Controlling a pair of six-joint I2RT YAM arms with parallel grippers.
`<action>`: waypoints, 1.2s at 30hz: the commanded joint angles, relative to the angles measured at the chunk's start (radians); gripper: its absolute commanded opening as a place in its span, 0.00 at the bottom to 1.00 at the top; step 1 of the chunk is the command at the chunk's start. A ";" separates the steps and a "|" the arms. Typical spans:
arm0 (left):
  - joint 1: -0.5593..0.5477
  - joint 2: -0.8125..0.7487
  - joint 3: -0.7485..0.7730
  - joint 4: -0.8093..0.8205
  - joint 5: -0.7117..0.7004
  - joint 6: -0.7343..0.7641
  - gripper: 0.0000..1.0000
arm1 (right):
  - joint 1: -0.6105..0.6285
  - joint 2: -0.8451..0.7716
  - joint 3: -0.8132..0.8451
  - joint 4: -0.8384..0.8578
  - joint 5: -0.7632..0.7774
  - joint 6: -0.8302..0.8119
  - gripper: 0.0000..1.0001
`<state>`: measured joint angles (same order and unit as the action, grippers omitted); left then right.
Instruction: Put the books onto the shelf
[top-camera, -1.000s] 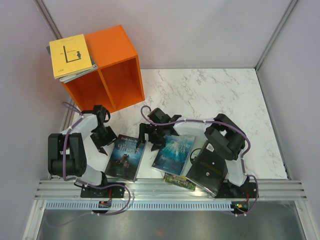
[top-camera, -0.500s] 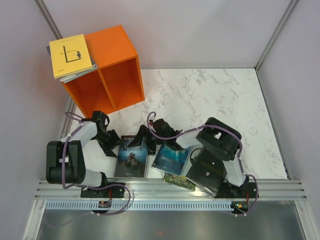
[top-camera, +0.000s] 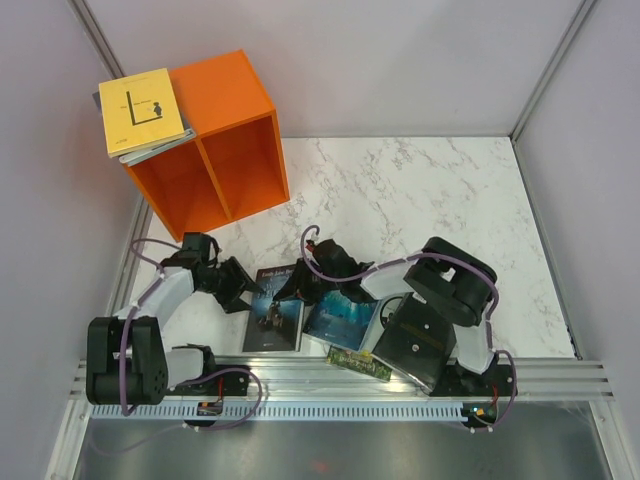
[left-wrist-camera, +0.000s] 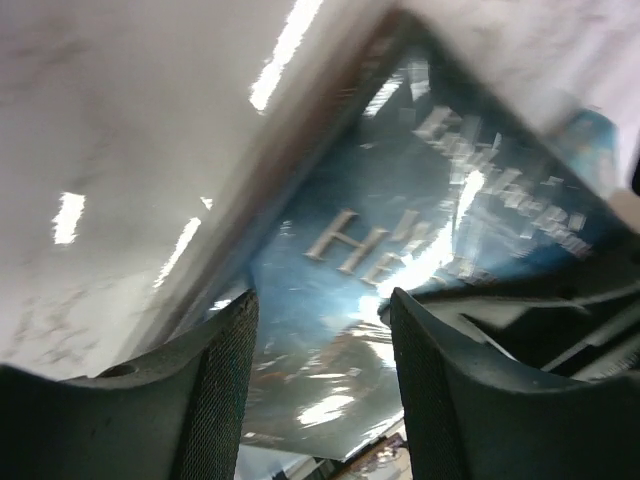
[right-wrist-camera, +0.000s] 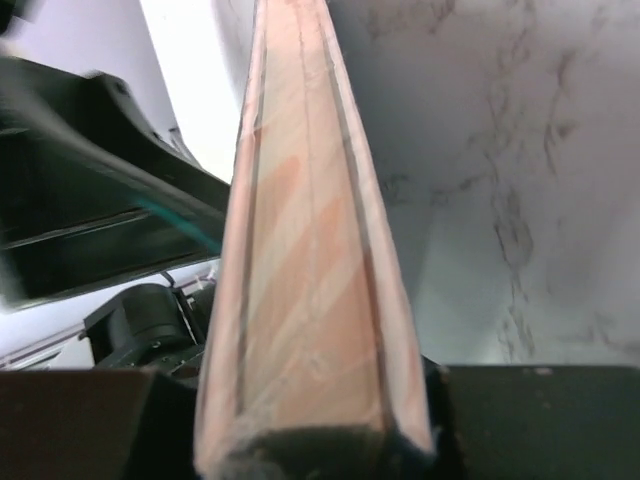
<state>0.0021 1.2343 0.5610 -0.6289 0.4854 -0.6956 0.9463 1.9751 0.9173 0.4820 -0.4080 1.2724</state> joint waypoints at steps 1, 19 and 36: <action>-0.033 -0.070 0.028 0.149 0.145 -0.071 0.60 | -0.003 -0.062 0.011 -0.240 0.051 -0.120 0.00; -0.031 -0.329 0.248 0.099 0.220 0.004 0.67 | -0.254 -0.378 0.316 -0.214 -0.288 0.010 0.00; -0.031 -0.424 0.221 0.334 0.515 -0.196 0.27 | -0.290 -0.311 0.302 0.158 -0.337 0.260 0.00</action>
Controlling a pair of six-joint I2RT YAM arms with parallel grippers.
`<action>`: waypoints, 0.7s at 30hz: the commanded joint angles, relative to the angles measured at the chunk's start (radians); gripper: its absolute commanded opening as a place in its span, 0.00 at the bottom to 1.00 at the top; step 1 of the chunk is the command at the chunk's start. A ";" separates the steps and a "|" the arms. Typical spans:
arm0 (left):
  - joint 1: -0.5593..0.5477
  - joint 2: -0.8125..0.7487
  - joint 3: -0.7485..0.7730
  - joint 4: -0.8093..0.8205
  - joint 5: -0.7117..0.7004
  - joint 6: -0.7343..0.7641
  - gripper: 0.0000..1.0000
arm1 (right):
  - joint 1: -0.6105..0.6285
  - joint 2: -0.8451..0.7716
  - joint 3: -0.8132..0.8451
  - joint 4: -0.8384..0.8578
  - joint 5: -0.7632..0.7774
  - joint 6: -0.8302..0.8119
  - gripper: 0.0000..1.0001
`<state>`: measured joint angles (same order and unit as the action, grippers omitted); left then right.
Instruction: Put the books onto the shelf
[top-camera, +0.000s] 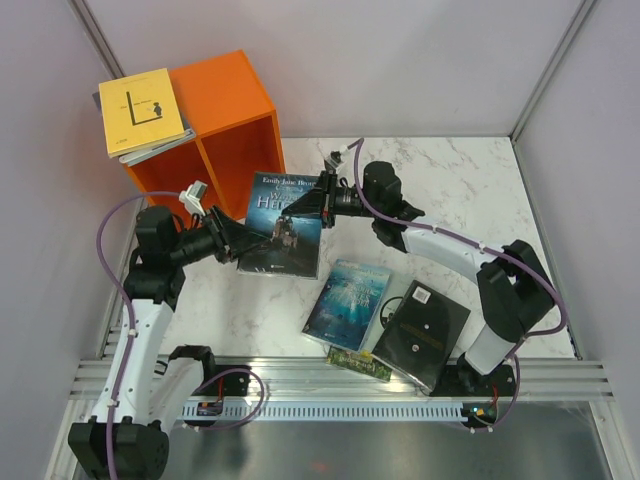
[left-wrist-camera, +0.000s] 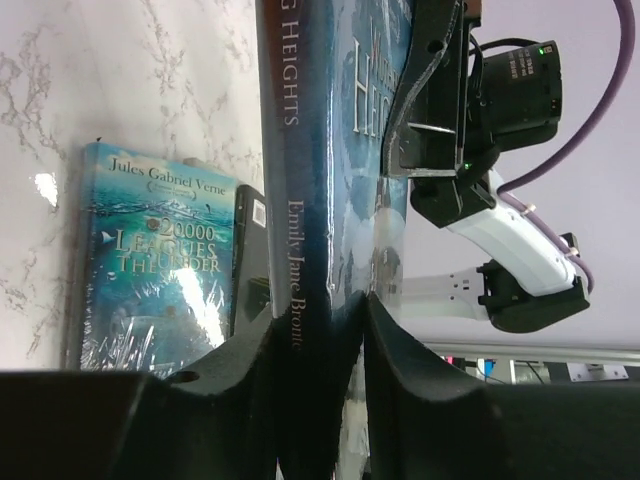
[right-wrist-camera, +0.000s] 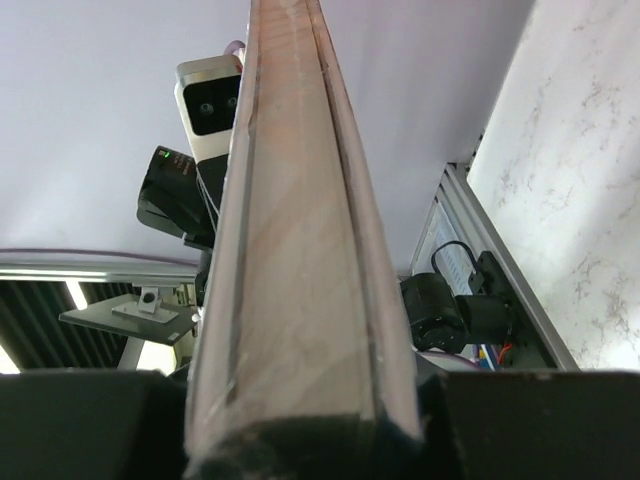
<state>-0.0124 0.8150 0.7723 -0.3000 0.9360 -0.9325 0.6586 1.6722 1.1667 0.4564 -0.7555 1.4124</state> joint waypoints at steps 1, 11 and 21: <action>-0.017 -0.004 0.013 -0.002 0.066 0.043 0.31 | -0.004 -0.006 0.056 0.191 0.004 0.131 0.00; -0.017 -0.010 0.038 0.018 0.118 0.011 0.31 | -0.040 0.026 0.086 0.232 -0.015 0.158 0.00; -0.017 -0.048 0.091 0.154 0.116 -0.124 0.02 | -0.043 0.067 0.145 0.272 -0.021 0.194 0.07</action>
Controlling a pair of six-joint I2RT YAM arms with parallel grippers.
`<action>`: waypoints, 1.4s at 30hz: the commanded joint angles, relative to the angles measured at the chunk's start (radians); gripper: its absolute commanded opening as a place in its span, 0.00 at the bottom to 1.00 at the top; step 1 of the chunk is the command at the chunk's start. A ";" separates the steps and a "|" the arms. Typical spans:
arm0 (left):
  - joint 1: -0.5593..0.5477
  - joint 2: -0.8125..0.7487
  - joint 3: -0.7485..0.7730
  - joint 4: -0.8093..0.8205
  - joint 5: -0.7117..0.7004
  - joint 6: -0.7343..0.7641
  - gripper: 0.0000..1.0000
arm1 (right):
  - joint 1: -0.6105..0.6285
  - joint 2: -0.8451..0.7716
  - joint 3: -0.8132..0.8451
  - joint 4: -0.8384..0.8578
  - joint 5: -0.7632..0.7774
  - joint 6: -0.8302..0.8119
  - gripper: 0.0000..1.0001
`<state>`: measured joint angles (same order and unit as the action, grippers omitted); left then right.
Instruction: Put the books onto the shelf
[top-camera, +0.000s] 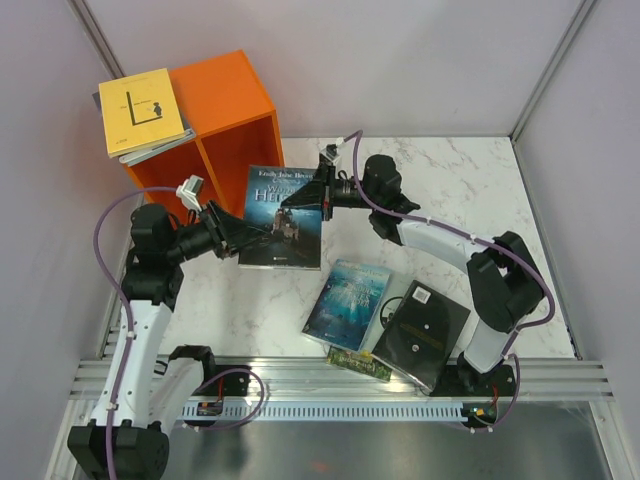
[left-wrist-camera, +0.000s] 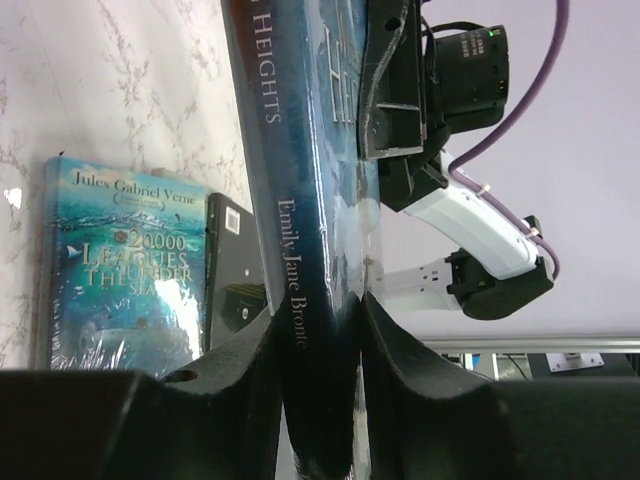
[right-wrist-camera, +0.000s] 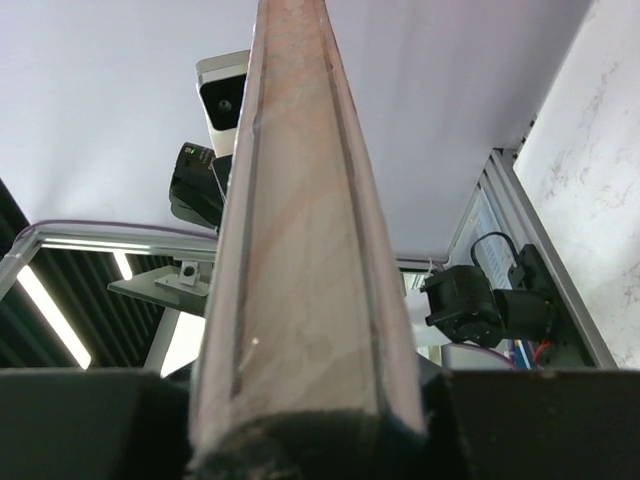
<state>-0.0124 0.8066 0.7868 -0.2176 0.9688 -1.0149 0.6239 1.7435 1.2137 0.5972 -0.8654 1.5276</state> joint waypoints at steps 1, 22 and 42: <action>-0.017 -0.038 0.119 0.055 0.068 -0.040 0.02 | -0.010 -0.004 0.099 0.128 0.088 0.078 0.34; 0.201 0.186 0.670 -0.114 -0.108 0.019 0.02 | -0.196 -0.170 -0.137 0.064 0.057 0.057 0.93; 0.692 0.634 1.230 -0.026 -0.002 -0.235 0.02 | -0.199 -0.206 -0.260 0.067 0.059 0.043 0.93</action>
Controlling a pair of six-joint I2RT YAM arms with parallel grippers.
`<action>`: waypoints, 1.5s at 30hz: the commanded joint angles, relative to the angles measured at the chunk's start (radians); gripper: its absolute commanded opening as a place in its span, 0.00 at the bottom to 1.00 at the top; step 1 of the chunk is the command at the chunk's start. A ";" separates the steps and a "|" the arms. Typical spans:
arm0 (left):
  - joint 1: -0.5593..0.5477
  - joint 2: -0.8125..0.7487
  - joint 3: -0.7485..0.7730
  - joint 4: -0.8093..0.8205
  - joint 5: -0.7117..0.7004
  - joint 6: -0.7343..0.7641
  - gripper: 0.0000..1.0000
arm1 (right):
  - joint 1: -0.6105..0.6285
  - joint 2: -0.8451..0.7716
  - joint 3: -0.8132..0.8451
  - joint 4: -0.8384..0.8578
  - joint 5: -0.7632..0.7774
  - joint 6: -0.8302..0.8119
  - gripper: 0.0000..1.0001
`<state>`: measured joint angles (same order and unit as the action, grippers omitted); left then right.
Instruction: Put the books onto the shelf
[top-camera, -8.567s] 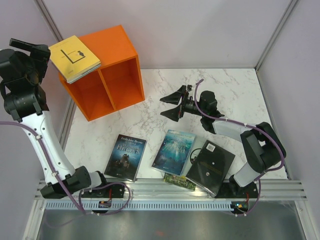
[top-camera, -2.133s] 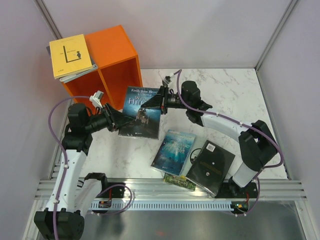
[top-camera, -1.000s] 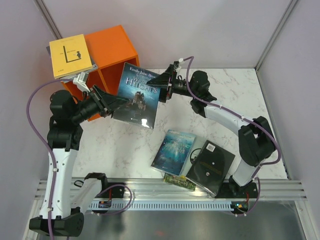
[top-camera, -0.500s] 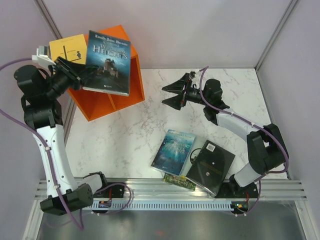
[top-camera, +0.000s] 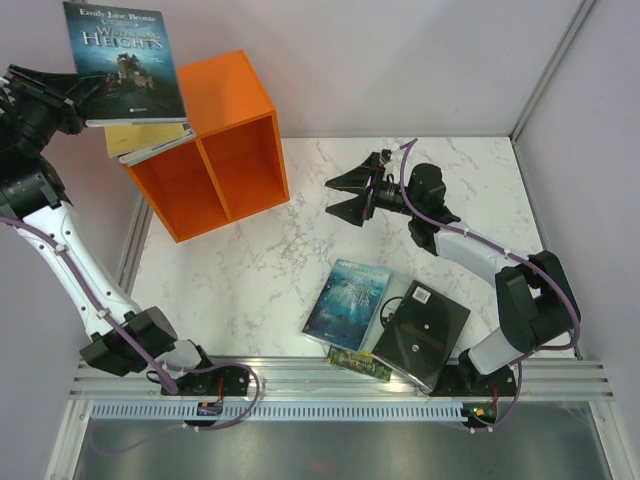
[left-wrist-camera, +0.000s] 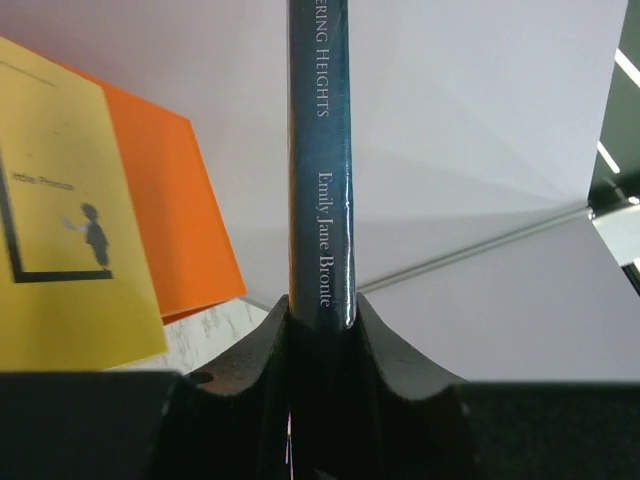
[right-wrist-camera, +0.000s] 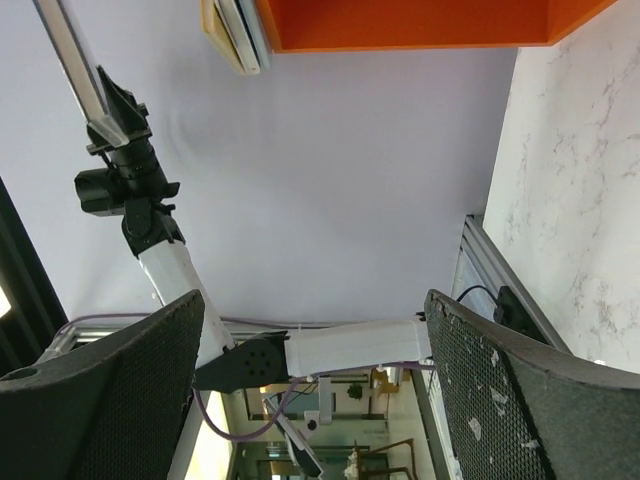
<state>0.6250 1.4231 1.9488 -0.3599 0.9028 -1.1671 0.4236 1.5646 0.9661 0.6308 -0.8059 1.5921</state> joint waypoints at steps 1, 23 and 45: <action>0.064 0.026 0.068 0.111 0.065 -0.080 0.02 | 0.001 -0.028 -0.013 0.030 -0.003 -0.024 0.94; 0.062 0.111 -0.002 0.004 -0.047 0.133 0.02 | 0.001 0.038 -0.020 0.044 -0.004 -0.030 0.94; 0.016 0.174 -0.025 -0.045 -0.116 0.207 0.02 | 0.001 0.101 0.000 0.089 -0.018 -0.006 0.93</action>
<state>0.6407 1.5982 1.9175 -0.4644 0.7860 -1.0157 0.4232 1.6547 0.9390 0.6556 -0.8112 1.5803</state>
